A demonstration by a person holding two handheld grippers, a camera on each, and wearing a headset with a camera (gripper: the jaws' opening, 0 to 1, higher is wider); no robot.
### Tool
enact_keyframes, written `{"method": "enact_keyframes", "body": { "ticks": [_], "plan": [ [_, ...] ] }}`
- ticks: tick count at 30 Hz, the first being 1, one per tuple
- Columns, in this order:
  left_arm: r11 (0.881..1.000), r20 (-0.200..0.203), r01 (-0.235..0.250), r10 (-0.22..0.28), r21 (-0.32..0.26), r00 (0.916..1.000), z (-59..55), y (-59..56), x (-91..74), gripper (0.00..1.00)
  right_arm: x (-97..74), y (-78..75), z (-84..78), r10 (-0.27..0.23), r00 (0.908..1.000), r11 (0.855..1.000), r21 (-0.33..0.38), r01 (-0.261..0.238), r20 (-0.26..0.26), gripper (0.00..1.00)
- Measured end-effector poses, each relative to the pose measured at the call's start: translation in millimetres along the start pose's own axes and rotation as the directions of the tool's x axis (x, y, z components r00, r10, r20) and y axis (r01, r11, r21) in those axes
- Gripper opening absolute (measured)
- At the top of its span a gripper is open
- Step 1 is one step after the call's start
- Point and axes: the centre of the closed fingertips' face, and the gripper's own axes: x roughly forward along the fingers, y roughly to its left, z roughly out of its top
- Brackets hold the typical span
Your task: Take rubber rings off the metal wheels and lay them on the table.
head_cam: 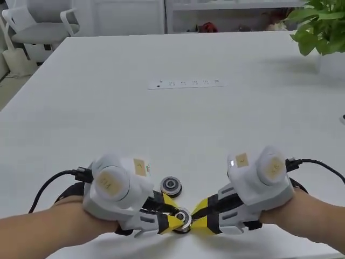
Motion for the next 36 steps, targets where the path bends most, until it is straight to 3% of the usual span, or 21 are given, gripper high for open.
{"method": "enact_keyframes", "body": {
  "ticks": [22,36],
  "plan": [
    [1.000,-0.003,-0.008,0.008,0.007,1.0000,-0.1,0.2,0.4,0.13,-0.9,-3.9,-0.1,0.006,0.9987,0.985,0.174,-0.015,0.050,0.00],
    [1.000,0.003,-0.009,0.009,0.001,1.0000,-0.2,0.6,0.7,0.13,-4.3,-6.9,1.5,0.005,0.9950,0.956,0.291,-0.034,0.100,0.00]
  ]
}}
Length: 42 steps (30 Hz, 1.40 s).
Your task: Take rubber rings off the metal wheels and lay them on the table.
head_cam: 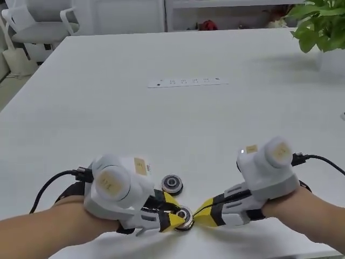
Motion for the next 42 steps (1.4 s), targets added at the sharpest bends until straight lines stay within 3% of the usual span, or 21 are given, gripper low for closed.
{"method": "enact_keyframes", "body": {
  "ticks": [3,5,6,8,22,42],
  "plan": [
    [1.000,0.000,0.000,0.000,-0.001,1.0000,0.0,0.1,0.1,0.13,-2.3,-2.5,4.5,-0.006,0.9996,1.000,0.021,0.005,0.027,0.00],
    [1.000,-0.001,-0.002,0.002,-0.003,1.0000,0.1,0.3,0.3,0.13,-4.1,-2.1,14.2,-0.002,0.9963,0.997,0.072,-0.004,0.086,0.00],
    [1.000,-0.002,-0.003,0.003,-0.003,1.0000,0.2,0.4,0.4,0.13,-4.8,-3.6,14.3,-0.009,0.9962,0.995,0.101,0.001,0.086,0.00],
    [1.000,-0.001,-0.004,0.004,-0.005,1.0000,0.4,0.8,0.9,0.13,-4.6,-4.4,11.8,-0.008,0.9973,0.998,0.070,0.002,0.073,0.00],
    [1.000,-0.005,-0.008,0.008,-0.010,1.0000,0.5,1.0,0.8,0.13,-5.3,0.6,14.8,0.006,0.9964,0.993,0.115,-0.016,0.084,0.00],
    [1.000,-0.014,-0.012,0.012,-0.008,0.9998,0.5,0.1,0.9,0.12,-3.5,10.2,17.2,0.028,0.9966,0.996,0.085,-0.035,0.078,0.00]
  ]
}}
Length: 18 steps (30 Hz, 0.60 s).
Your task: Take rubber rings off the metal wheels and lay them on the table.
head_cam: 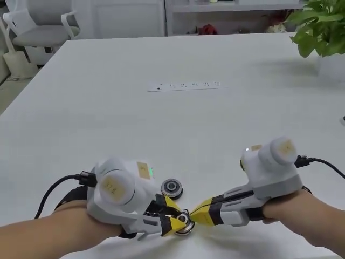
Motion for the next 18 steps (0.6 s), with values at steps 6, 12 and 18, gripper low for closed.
{"method": "enact_keyframes", "body": {
  "ticks": [6,12,18],
  "plan": [
    [1.000,0.000,0.000,0.000,0.000,1.0000,0.2,-0.2,0.0,0.12,0.4,2.0,1.2,0.009,1.0000,1.000,-0.008,-0.009,0.002,0.00],
    [1.000,0.004,0.002,-0.002,-0.002,1.0000,0.2,-0.1,0.1,0.12,0.2,4.1,2.0,0.016,0.9998,1.000,-0.007,-0.016,0.008,0.00],
    [1.000,0.003,0.001,-0.001,-0.004,1.0000,0.2,-0.2,0.0,0.12,-0.4,5.0,2.5,0.022,0.9996,1.000,0.000,-0.022,0.016,0.00]
  ]
}}
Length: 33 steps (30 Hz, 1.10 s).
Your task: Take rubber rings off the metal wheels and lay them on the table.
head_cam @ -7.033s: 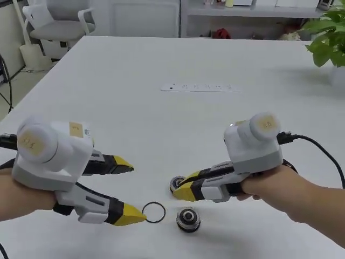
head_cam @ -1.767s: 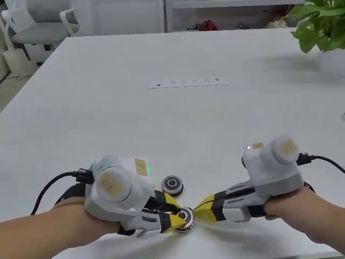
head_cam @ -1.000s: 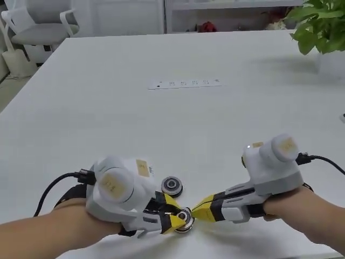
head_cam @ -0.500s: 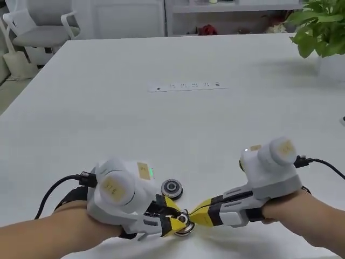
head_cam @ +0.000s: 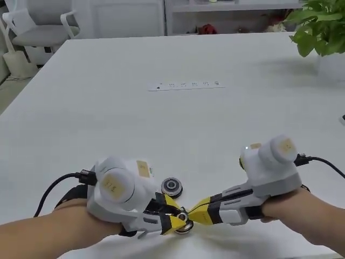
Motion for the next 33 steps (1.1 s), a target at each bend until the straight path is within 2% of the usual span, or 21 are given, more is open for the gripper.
{"method": "enact_keyframes", "body": {
  "ticks": [7,10,17,21,29,33],
  "plan": [
    [1.000,0.000,-0.002,0.002,-0.002,1.0000,0.1,0.1,0.1,0.12,-0.8,1.5,1.1,0.009,0.9999,1.000,0.015,-0.009,0.009,0.00],
    [1.000,0.001,-0.002,0.002,-0.003,1.0000,0.0,0.2,0.3,0.12,-0.7,4.9,4.0,0.028,0.9994,0.999,0.026,-0.029,0.021,0.00],
    [1.000,0.003,-0.004,0.004,-0.004,1.0000,0.1,0.4,0.5,0.12,-2.1,0.7,2.5,0.012,0.9997,0.999,0.033,-0.012,0.022,0.00],
    [1.000,0.002,-0.003,0.003,-0.004,1.0000,0.1,0.6,0.8,0.13,-2.6,-4.4,-0.8,-0.012,0.9999,1.000,0.002,0.012,0.008,0.00],
    [1.000,-0.001,-0.006,0.006,-0.002,1.0000,0.5,0.2,0.7,0.13,-1.8,-5.2,-2.1,-0.014,0.9999,0.999,-0.031,0.014,0.000,0.00],
    [1.000,-0.005,-0.001,0.001,0.019,1.0000,0.8,0.0,0.6,0.14,-2.1,-5.2,-2.3,-0.014,0.9999,1.000,-0.028,0.014,-0.001,0.00]
  ]
}}
